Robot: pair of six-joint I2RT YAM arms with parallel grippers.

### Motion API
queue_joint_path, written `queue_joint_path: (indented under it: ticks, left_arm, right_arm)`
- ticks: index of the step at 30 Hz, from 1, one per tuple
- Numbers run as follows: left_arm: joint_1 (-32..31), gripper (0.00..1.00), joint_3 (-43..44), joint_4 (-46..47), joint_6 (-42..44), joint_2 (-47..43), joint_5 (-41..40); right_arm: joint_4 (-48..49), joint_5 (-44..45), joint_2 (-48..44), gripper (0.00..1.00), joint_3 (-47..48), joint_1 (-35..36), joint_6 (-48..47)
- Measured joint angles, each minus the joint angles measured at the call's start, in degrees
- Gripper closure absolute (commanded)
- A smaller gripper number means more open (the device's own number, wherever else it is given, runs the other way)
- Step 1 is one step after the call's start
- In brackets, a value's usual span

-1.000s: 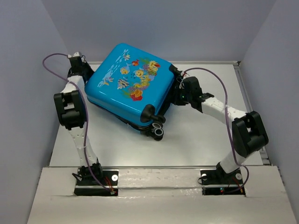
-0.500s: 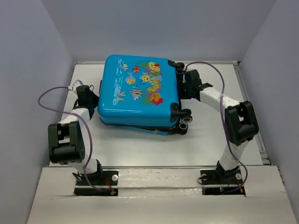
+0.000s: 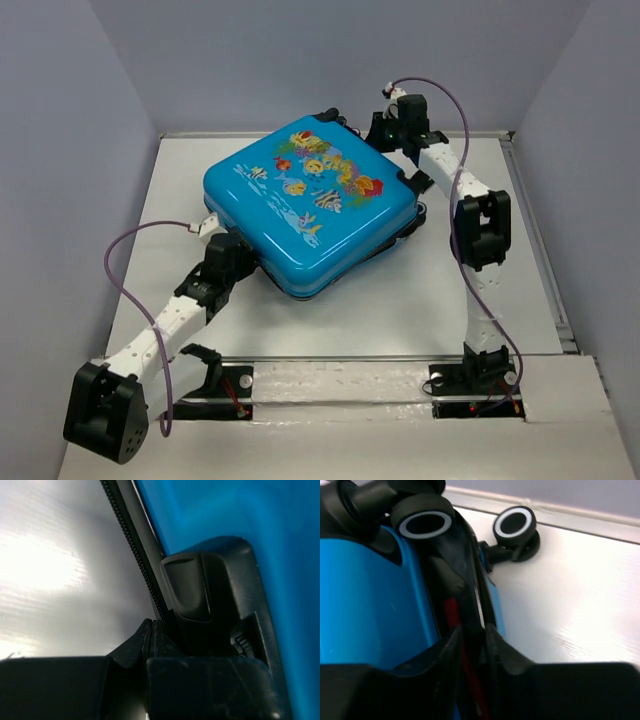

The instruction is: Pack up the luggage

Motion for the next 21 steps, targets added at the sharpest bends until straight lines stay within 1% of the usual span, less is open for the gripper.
queue_joint_path:
  ticks: [2, 3, 5, 7, 8, 9, 11, 12, 14, 15, 16, 17, 18, 19, 20, 21]
  left_arm:
    - [-1.8, 0.94, -0.2, -1.7, -1.1, -1.1, -1.3]
    - [-2.3, 0.94, -0.2, -2.4, -1.4, -1.2, -1.9]
    - [-3.1, 0.93, 0.0, -2.6, -1.4, -1.3, -1.7]
    - [-3.9, 0.92, 0.7, -2.8, -1.2, -1.2, -1.6]
    - [-4.3, 0.89, 1.5, -2.8, -0.8, -1.1, -1.1]
    - [-4.6, 0.89, 2.3, -2.8, -0.4, -0.9, -1.0]
    - [-5.0, 0.87, 4.4, -2.8, 0.5, -0.6, -1.0]
    - [-5.2, 0.87, 6.3, -2.8, 1.3, -0.3, -1.1]
    - [-5.2, 0.86, 8.6, -2.6, 2.3, 0.5, -1.3]
    - [-5.3, 0.86, 9.8, -2.7, 2.7, 1.1, -1.2]
    - [-5.4, 0.85, 10.7, -2.7, 3.0, 1.7, -1.2]
    - [-5.5, 0.83, 12.1, -2.7, 3.5, 2.6, -1.2]
    - [-5.5, 0.82, 12.9, -2.7, 3.7, 3.3, -1.2]
    - [-5.4, 0.82, 13.9, -2.5, 4.1, 4.2, -1.4]
    - [-5.3, 0.82, 15.1, -2.5, 4.4, 5.3, -1.6]
    - [-5.1, 0.82, 16.3, -2.7, 4.7, 6.2, -1.8]
  right_arm:
    - [0.3, -1.3, 0.7, 0.34, 1.7, 0.0, 1.1]
    - [1.2, -1.1, 0.8, 0.24, 2.3, 0.0, 1.7]
    - [1.8, -3.0, 0.3, 0.12, 3.8, -0.2, 3.5]
    - [1.8, -4.2, -1.9, 0.11, 4.6, 1.1, 4.7]
    - [1.3, -4.7, -3.4, 0.11, 4.5, 2.2, 4.8]
    - [0.9, -5.1, -5.2, 0.11, 4.5, 3.3, 4.9]
    - [1.0, -5.9, -9.5, 0.13, 2.6, 5.3, 4.8]
    - [1.1, -7.0, -14.2, 0.18, -0.7, 6.7, 4.7]
    - [2.4, -7.9, -21.0, 0.26, -6.0, 7.8, 4.7]
    - [5.4, -8.6, -26.2, 0.39, -12.0, 8.2, 4.7]
    - [7.1, -9.3, -33.1, 0.46, -19.2, 8.3, 5.0]
    - [9.4, -9.5, -37.6, 0.55, -24.1, 8.4, 5.0]
    - [11.5, -9.7, -43.5, 0.60, -30.6, 8.5, 5.2]
    - [12.7, -9.5, -47.1, 0.63, -34.6, 8.7, 5.6]
    - [14.3, -9.4, -52.0, 0.69, -40.2, 9.2, 6.1]
    - [15.9, -9.1, -55.5, 0.81, -44.7, 9.9, 6.5]
